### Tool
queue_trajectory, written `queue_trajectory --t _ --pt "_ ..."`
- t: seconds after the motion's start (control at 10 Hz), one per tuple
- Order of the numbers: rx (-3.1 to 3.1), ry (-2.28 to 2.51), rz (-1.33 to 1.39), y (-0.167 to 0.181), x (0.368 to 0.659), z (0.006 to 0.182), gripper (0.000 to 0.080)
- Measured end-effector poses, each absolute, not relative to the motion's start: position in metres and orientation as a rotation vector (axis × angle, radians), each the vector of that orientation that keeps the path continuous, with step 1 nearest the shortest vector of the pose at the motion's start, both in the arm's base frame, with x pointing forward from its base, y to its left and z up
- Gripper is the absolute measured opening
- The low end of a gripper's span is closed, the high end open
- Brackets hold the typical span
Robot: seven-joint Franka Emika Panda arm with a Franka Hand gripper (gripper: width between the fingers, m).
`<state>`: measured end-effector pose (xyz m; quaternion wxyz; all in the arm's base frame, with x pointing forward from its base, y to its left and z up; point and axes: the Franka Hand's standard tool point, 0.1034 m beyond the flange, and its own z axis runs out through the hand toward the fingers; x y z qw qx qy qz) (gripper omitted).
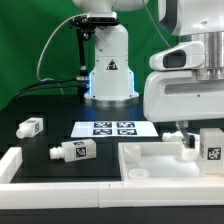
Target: Assemble one leg
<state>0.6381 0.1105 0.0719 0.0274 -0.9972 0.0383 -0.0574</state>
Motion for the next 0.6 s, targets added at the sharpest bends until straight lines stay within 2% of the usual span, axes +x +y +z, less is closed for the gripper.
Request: queue_trajectory --t 0.1,0.2,0.6 --pt "-3.067 0.245 -0.173 0.1109 0.6381 0.0719 0.0453" --pt "-3.056 0.333 -0.170 0.1108 0.6380 0.0719 0.0283" --pt "-2.915 0.950 -0.142 0.1106 0.6382 0.0713 0.0284"
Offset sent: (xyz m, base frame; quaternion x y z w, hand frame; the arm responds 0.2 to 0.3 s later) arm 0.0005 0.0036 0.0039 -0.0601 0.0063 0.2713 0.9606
